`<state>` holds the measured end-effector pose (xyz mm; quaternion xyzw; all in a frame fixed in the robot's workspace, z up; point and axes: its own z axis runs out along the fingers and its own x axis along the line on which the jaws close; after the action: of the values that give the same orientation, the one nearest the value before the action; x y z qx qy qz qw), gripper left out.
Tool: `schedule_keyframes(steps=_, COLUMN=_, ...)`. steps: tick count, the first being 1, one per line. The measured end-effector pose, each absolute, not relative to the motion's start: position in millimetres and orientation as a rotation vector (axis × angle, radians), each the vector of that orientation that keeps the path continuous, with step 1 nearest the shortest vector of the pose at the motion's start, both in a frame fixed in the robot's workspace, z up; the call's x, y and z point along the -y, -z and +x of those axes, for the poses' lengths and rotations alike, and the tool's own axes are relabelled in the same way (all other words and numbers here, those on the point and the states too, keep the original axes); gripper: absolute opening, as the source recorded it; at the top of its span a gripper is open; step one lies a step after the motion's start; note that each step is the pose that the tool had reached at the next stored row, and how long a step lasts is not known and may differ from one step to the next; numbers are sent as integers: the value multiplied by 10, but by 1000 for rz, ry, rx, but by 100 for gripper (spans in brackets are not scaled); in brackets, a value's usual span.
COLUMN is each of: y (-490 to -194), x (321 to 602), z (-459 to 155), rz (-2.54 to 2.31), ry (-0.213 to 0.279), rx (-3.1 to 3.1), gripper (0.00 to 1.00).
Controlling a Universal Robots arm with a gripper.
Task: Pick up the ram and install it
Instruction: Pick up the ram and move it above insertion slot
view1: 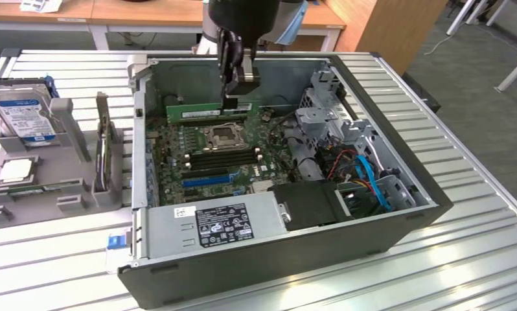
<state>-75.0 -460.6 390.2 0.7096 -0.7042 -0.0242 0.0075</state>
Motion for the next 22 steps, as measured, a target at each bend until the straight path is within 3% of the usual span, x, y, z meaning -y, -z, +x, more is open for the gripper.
schedule_keyframes(steps=22, y=-3902, x=4606, z=-620, rz=2218, ry=76, rx=2202, gripper=12)
